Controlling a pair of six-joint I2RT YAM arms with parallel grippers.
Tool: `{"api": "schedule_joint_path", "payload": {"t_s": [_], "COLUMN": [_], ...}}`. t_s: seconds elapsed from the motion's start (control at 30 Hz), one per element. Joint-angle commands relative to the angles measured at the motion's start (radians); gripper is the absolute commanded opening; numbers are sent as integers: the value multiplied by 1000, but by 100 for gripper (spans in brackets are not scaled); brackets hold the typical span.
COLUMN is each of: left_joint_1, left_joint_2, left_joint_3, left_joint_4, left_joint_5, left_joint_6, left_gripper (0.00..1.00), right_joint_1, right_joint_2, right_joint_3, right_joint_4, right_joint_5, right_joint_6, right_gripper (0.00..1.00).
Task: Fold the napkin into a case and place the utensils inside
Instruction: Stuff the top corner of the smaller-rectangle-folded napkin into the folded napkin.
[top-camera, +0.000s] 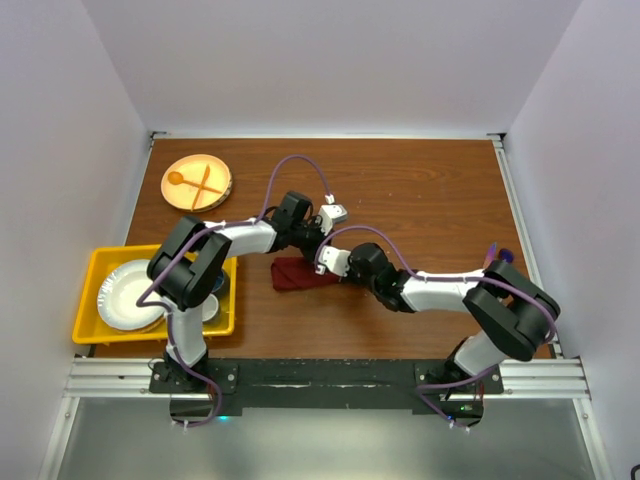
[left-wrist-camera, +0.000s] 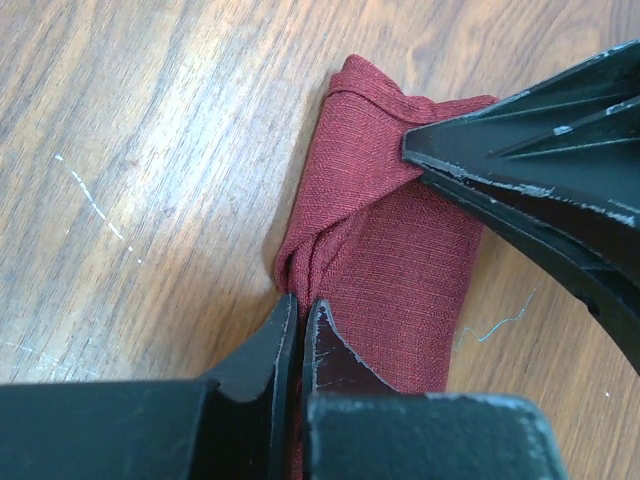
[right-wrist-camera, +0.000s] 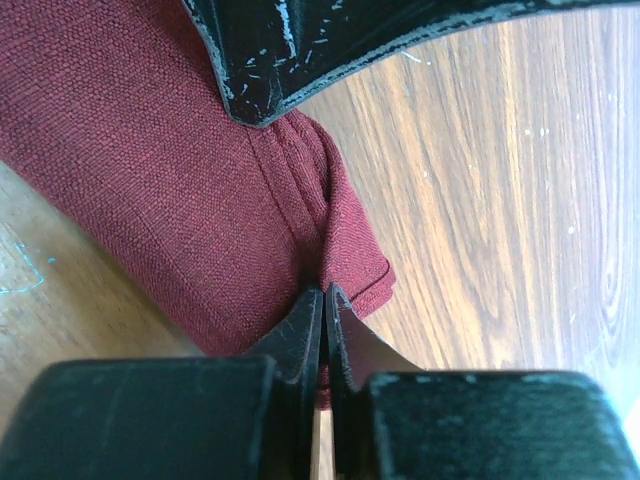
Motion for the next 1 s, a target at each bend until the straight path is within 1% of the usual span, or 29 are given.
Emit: {"api": "schedule_joint_path", "payload": {"t_s": [0.0,0.1,0.13,0.23,0.33,0.43,0.47,0.5,0.6,0.7,0.77,0.83,0.87,0.97], "left_joint_1": [-2,-2,-2,-1,-1,-2,-1,-1,-1,-1,-1,-1,1,4], "left_joint_2": [41,43,43,46,47,53,55,55,58,63,64,66,66,72], "left_joint_3": [6,5,3,5,5,6,8,8,8,11,14,14,14,19], "left_joint_4": [-47,-49,-48,-46,-41,-41,-40,-41,-41,-40,-41,-43,-44,-51], "left_joint_5": [-54,-51,-49,-46,-40,-35,-32,-31,-25,-22,-20,-19,-19,-16], "left_joint_6": [19,20,19,22,23,20,17,16,13,8,7,7,5,5], "left_gripper": [0,0,0,0,0,0,0,0,0,0,0,0,0,0], "right_joint_1": [2,2,2,1,-2,-10,-21,-30,-67,-87,-97,-105,-122,-163], "right_joint_2": [-43,-72,-79,-105,-125,-151,-155,-163,-162,-149,-126,-76,-63,-22], "right_joint_3": [31,72,101,159,193,215,216,221,223,207,212,233,247,298], "right_joint_4": [-67,-118,-133,-203,-249,-293,-293,-337,-385,-381,-374,-391,-411,-451], "right_joint_5": [2,-1,-3,-28,-38,-77,-87,-107,-185,-235,-267,-267,-311,-371], "right_joint_6": [44,73,98,162,208,224,222,219,195,150,142,167,181,213], "right_gripper": [17,22,29,40,41,47,47,46,45,40,36,34,34,37]}}
